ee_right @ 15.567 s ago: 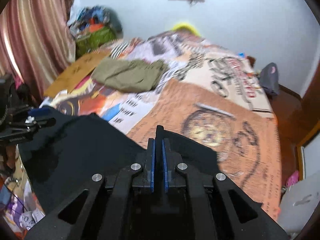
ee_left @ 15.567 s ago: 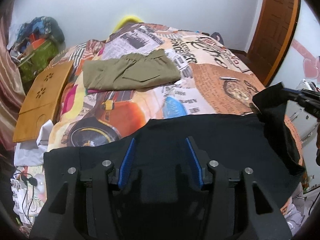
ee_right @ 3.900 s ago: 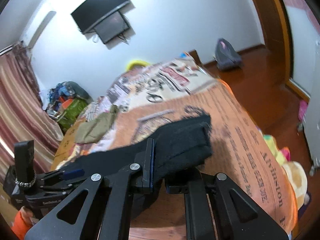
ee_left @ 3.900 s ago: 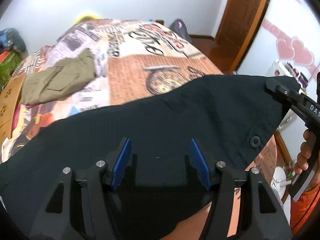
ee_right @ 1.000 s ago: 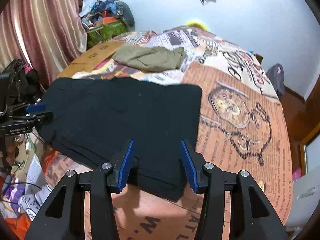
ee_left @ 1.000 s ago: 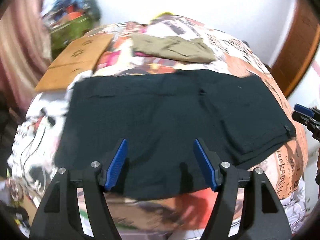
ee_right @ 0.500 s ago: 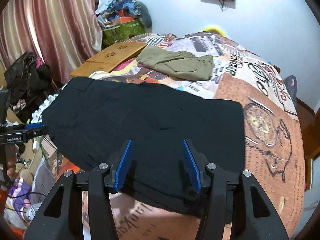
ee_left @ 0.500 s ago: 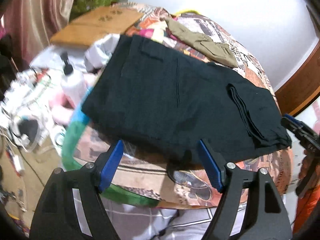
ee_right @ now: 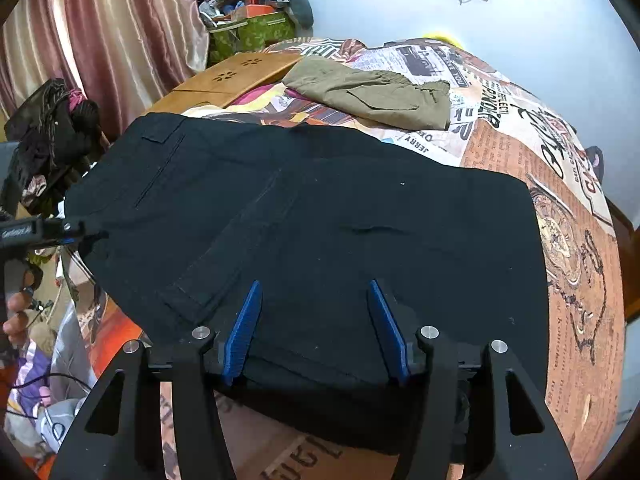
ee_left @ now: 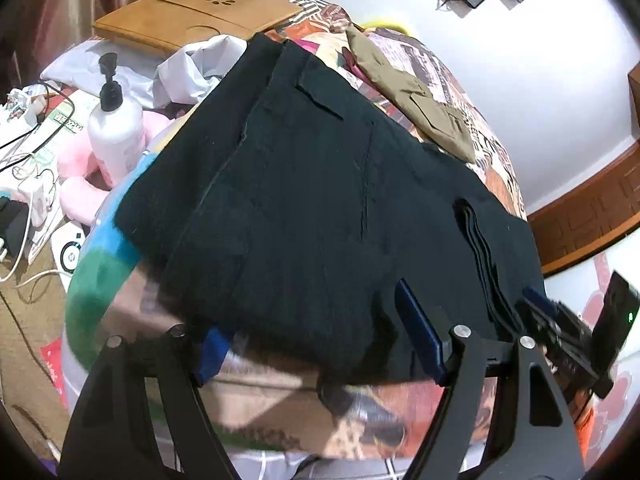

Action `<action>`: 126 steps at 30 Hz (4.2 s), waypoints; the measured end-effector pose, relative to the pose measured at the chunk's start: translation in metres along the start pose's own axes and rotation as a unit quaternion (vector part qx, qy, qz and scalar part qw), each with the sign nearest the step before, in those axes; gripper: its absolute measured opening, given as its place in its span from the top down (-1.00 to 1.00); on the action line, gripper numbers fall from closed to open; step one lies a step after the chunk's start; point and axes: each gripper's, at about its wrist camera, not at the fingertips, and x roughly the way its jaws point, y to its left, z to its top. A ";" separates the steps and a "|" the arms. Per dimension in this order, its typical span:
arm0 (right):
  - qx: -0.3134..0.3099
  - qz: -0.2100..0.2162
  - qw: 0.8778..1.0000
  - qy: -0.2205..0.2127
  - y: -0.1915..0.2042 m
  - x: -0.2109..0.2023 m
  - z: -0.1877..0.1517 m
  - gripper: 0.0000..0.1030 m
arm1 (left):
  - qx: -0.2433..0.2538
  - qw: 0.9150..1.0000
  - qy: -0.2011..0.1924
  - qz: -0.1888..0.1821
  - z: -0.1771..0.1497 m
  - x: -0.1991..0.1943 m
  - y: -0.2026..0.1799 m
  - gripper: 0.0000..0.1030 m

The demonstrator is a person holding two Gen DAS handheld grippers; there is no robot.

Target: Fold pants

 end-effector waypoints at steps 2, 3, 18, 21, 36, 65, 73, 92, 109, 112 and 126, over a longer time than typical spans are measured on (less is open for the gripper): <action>0.002 0.002 1.000 -0.002 0.000 0.000 -0.001 -0.02 | -0.001 1.000 -0.003 0.005 0.006 0.006 -0.001 -0.48; 0.002 0.003 1.000 -0.002 0.000 0.000 -0.001 -0.02 | -0.001 1.000 -0.005 0.011 0.008 0.009 -0.003 -0.47; 0.038 0.023 0.999 -0.004 -0.006 -0.006 0.005 -0.02 | 0.030 0.995 -0.065 0.070 0.025 -0.007 -0.020 0.60; 0.050 0.024 0.998 -0.016 -0.011 -0.017 0.005 -0.02 | 0.065 0.991 -0.086 0.078 0.031 -0.020 -0.041 0.63; 0.138 -0.026 0.989 -0.050 -0.081 -0.060 -0.030 -0.02 | 0.218 0.963 -0.154 0.043 0.052 -0.055 -0.175 0.72; 0.173 0.015 0.983 -0.058 -0.103 -0.051 -0.057 -0.06 | 0.416 0.906 -0.039 -0.064 -0.046 0.030 -0.352 0.77; 0.186 -0.004 0.980 -0.066 -0.113 -0.081 -0.071 -0.07 | 0.427 0.903 0.008 -0.047 -0.070 0.044 -0.344 0.56; 0.161 0.003 0.984 -0.081 -0.083 -0.102 -0.063 -0.07 | 0.363 0.931 -0.037 0.016 -0.024 0.012 -0.268 -0.20; 0.138 -0.008 0.989 -0.048 -0.077 -0.053 -0.048 -0.12 | 0.330 0.940 0.020 0.084 -0.028 0.056 -0.188 -0.21; 0.130 -0.025 0.990 -0.048 -0.087 -0.050 -0.042 -0.13 | 0.339 0.939 0.025 0.061 -0.034 0.052 -0.201 -0.21; 0.158 -0.093 0.981 -0.066 -0.154 -0.068 -0.028 -0.14 | 0.366 0.929 0.043 -0.028 -0.061 0.077 -0.284 -0.21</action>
